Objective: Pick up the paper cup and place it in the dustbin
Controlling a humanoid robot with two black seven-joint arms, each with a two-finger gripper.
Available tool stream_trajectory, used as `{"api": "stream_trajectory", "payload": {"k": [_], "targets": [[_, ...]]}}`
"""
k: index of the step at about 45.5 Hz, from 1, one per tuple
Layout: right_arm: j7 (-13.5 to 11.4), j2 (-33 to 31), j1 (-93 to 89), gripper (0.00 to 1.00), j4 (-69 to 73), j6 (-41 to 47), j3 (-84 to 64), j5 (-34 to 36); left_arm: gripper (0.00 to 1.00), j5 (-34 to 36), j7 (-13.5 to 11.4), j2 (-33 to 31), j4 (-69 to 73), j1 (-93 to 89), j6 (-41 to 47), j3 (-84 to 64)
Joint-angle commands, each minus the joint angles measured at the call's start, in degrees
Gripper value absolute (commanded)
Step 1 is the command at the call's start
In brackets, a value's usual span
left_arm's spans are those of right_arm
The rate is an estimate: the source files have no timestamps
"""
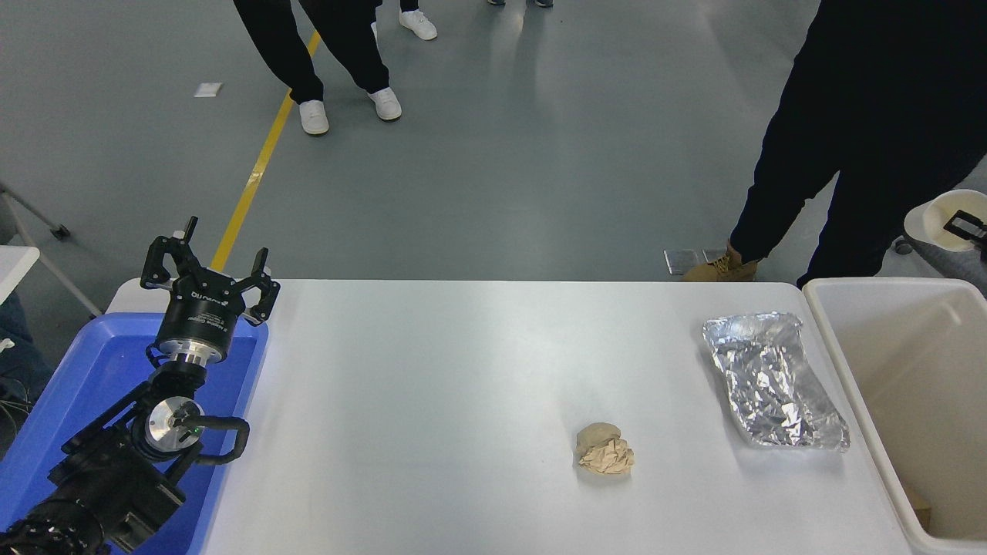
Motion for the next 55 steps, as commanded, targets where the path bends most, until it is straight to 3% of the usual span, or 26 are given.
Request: {"api": "stream_trajectory", "payload": {"k": [1, 48, 49, 51, 55], "targets": [[-2.1, -0.2, -9.9, 0.0, -1.2, -5.1, 10.3, 0.8, 0.98, 0.0, 0.0, 0.0, 0.0, 0.0, 0.0, 0.0], [-2.0, 6.0, -20.6, 0.0, -0.9, -6.6, 16.0, 2.2, 0.98, 0.0, 0.0, 0.0, -0.1, -0.1, 0.0, 0.0], [-2.1, 6.0, -20.6, 0.05, -1.0, -6.6, 16.2, 2.4, 0.98, 0.0, 0.0, 0.0, 0.0, 0.0, 0.0, 0.0], [-2.1, 5.9, -20.6, 0.27, -1.0, -6.8, 16.5, 3.1, 0.98, 0.0, 0.0, 0.0, -0.1, 0.0, 0.0, 0.0], [-2.0, 5.8, -20.6, 0.61, -0.9, -7.4, 16.7, 3.8, 0.98, 0.0, 0.0, 0.0, -0.1, -0.1, 0.0, 0.0]]}}
